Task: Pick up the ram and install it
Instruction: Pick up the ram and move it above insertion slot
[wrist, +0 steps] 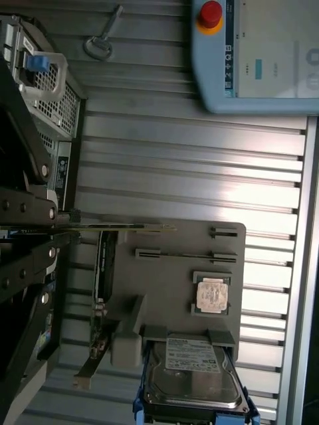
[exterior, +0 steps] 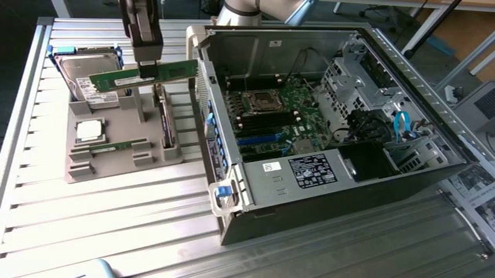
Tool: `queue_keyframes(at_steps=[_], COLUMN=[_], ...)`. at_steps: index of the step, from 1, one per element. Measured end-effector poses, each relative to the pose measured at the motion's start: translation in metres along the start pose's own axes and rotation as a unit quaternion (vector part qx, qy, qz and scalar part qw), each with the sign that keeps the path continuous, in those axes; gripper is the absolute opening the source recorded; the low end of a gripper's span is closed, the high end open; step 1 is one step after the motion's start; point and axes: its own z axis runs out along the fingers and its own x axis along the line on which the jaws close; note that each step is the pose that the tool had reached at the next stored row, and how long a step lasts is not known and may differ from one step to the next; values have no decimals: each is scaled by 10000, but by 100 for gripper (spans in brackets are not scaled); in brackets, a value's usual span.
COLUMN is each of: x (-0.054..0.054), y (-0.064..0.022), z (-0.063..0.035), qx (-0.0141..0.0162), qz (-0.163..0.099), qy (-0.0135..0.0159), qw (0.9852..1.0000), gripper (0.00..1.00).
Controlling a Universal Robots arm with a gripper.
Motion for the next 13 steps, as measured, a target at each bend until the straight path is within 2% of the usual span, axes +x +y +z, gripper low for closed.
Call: queue_keyframes(at_steps=[13], x=[16], y=[-150], z=[-1], qx=[0], qz=[0], qy=[3], qw=[10000], gripper=[14])
